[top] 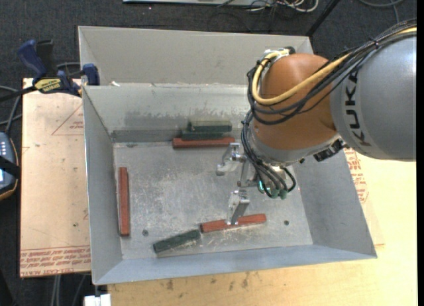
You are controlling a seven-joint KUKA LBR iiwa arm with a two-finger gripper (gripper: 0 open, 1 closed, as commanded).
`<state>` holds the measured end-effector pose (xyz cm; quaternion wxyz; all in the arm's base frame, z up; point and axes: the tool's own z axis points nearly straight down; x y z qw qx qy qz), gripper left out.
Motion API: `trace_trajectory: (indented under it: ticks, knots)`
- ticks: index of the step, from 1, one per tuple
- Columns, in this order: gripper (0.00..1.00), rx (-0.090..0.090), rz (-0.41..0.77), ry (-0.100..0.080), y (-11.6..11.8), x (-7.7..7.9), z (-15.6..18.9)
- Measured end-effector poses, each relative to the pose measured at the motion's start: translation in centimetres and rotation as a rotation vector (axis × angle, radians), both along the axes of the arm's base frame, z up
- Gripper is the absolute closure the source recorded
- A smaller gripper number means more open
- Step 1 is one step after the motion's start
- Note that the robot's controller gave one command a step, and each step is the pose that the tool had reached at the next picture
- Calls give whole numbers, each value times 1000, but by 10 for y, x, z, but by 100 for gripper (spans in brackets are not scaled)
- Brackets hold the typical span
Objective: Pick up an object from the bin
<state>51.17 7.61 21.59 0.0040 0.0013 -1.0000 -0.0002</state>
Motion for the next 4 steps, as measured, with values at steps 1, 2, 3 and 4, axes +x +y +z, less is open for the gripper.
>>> trace_trajectory:
  ticks: [1,2,3,4]
  knots:
    - [0,1,-2,-8,0,2,4]
    - [100,4,-63,-22,-1,-23,-134]
    - [100,4,-64,-22,-1,-23,-134]
    - [100,1,-78,-7,-3,-13,-100]
